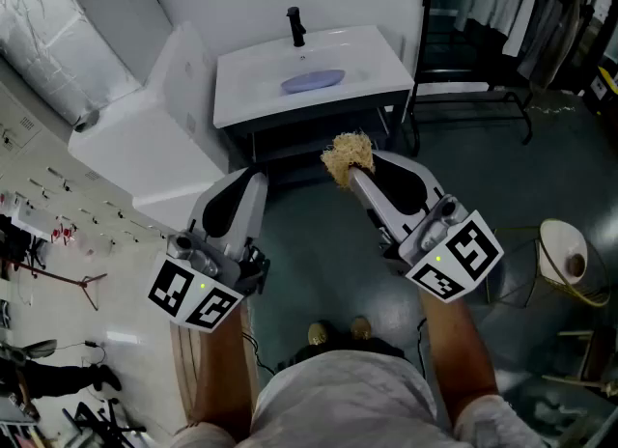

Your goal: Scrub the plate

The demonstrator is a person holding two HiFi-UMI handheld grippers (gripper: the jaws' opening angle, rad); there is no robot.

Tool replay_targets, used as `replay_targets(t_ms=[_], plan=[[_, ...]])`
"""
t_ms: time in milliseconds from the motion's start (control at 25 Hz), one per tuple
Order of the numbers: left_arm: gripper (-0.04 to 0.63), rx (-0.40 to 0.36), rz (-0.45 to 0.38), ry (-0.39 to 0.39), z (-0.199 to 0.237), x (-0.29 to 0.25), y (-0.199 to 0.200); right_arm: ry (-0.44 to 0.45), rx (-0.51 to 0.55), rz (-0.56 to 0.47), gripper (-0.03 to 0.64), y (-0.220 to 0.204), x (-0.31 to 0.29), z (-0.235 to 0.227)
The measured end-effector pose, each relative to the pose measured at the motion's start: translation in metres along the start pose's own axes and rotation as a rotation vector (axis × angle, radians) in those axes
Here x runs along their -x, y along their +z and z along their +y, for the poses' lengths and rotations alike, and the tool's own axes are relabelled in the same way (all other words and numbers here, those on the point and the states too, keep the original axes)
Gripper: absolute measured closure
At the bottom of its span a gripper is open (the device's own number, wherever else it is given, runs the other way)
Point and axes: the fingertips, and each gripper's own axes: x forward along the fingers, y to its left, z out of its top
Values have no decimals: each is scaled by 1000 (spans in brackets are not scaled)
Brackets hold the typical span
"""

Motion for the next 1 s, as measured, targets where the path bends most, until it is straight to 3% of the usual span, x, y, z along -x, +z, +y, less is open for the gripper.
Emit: replay_targets(t_ms=[1000], plan=[[580, -33, 13, 87, -9, -19, -13, 49, -60, -30, 554, 8, 24, -36]])
